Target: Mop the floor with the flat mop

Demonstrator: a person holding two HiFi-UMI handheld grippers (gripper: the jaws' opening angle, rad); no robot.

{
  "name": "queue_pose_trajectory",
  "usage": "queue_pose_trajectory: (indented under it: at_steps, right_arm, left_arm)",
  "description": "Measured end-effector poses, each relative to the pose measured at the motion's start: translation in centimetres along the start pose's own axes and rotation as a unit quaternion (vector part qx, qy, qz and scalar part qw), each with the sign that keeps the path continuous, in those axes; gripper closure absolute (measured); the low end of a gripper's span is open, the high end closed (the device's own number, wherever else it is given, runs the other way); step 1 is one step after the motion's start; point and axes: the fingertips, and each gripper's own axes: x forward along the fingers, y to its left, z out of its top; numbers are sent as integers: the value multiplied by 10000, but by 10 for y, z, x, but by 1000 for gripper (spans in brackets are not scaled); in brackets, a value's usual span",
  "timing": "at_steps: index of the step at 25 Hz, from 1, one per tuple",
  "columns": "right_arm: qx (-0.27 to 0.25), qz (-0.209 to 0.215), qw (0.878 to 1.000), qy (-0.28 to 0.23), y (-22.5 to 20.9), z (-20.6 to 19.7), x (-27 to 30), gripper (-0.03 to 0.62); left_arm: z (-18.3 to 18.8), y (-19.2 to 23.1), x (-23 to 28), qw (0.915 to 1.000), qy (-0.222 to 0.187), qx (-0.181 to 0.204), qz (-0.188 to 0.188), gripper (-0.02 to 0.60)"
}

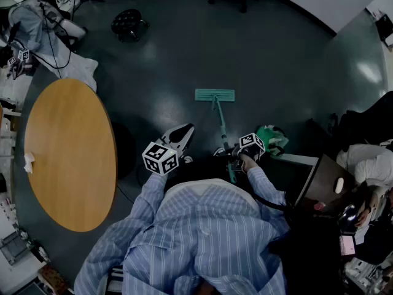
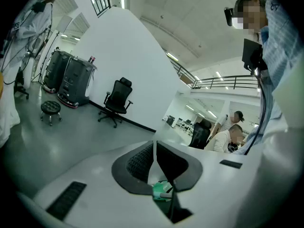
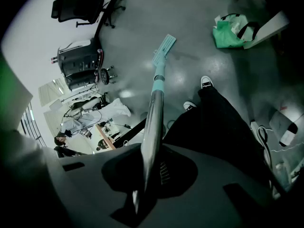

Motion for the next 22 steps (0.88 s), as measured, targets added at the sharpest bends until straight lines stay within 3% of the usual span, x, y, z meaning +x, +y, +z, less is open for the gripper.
queue_pose_trajectory:
  at_steps: [22]
  right_arm:
    - [94,180,9998,57,10,13,-16,536]
  left_arm:
    - [2,-12,23,10000,17,49,36,556]
